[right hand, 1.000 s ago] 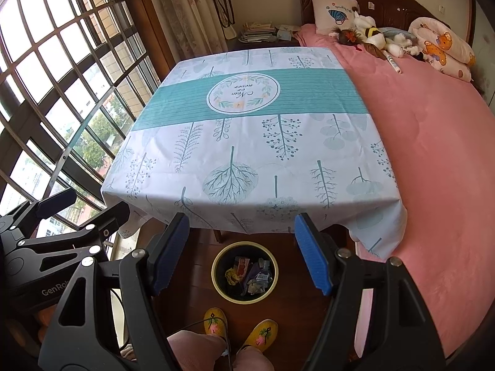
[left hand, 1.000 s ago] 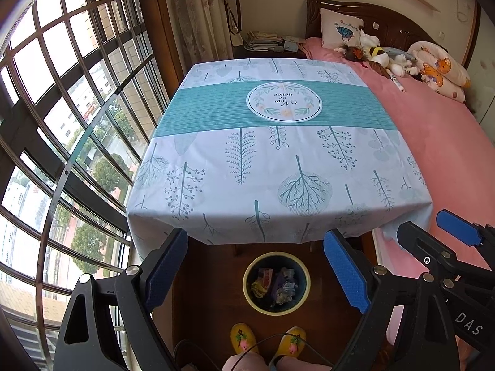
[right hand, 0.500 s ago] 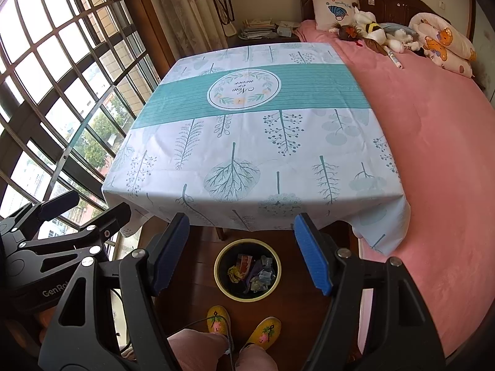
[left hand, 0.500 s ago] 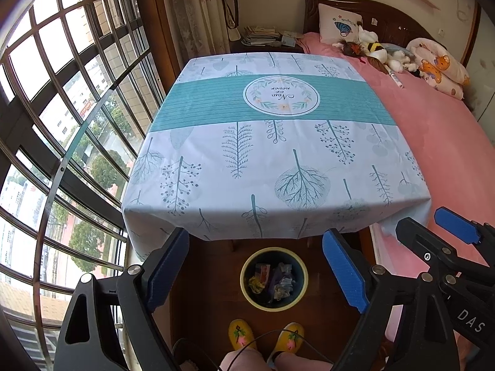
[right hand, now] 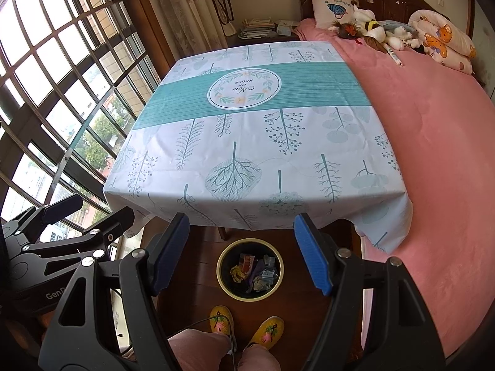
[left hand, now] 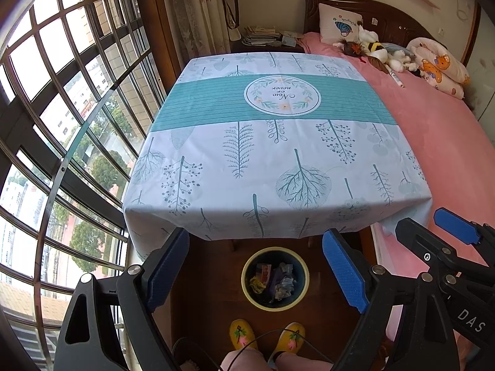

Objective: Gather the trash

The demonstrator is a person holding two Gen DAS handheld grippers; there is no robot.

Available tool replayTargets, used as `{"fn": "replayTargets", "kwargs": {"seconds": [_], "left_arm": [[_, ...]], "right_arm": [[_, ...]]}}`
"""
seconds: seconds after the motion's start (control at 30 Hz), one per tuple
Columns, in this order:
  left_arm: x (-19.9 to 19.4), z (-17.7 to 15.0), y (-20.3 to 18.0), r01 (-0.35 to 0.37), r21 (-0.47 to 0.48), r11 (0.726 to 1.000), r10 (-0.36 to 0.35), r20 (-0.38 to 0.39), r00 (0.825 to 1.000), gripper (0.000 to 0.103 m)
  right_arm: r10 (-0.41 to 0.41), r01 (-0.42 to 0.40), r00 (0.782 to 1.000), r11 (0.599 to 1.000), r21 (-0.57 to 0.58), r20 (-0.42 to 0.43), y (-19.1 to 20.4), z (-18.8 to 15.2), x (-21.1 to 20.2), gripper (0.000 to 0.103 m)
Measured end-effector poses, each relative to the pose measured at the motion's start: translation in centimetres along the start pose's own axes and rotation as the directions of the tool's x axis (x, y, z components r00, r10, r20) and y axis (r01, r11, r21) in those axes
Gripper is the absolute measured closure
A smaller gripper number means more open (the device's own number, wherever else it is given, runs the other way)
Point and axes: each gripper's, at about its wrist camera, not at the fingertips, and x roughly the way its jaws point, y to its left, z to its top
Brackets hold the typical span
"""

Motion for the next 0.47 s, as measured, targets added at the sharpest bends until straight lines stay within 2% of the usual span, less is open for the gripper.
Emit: {"fn": "replayTargets", "kwargs": {"seconds": [0.47], "left_arm": [[-0.02, 0.12, 0.11, 0.002, 0.002, 1.0, -0.002, 0.001, 1.0, 0.014]], "right_arm": [[0.002, -0.002, 1.0, 1.0, 0.004, -0.002, 0.35, -0.2, 0.15, 0.035]]}}
